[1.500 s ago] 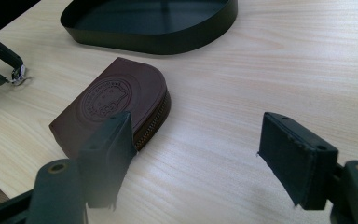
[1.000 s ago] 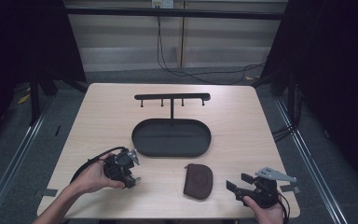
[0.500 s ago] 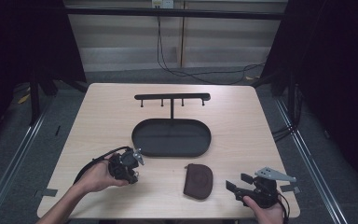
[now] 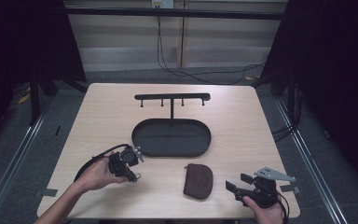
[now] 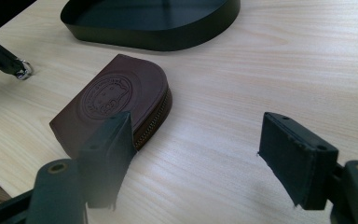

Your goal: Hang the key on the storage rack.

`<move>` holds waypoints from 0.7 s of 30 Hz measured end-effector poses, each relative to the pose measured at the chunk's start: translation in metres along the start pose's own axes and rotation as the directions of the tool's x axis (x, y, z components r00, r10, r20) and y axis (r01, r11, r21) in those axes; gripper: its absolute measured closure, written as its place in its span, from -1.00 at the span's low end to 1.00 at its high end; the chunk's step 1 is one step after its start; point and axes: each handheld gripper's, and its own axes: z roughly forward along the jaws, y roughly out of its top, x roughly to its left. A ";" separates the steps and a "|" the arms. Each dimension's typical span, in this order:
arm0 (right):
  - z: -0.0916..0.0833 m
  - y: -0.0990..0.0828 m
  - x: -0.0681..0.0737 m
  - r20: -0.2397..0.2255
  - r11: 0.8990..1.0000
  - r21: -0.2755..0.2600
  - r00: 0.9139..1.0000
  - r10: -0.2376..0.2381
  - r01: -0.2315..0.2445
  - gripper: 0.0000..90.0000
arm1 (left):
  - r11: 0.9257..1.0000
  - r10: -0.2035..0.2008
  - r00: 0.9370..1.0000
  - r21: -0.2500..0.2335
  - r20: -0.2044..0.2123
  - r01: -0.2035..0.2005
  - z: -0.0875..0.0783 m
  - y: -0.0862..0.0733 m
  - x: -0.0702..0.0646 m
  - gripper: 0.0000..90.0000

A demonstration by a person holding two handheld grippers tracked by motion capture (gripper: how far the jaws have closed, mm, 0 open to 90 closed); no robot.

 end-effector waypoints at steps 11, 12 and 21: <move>0.001 0.000 0.001 -0.003 1.000 0.008 1.000 -0.003 0.003 -0.43 | 0.999 -0.030 1.000 -0.015 0.001 0.030 -0.014 -0.003 0.006 0.98; 0.001 0.000 0.001 -0.004 1.000 0.008 1.000 -0.004 0.004 -0.43 | 0.999 -0.037 0.999 -0.019 0.001 0.037 -0.016 -0.003 0.006 0.98; 0.001 0.000 0.001 -0.001 1.000 0.009 1.000 -0.004 0.004 -0.43 | 0.998 -0.059 0.998 -0.022 -0.028 0.058 -0.035 -0.004 0.006 0.98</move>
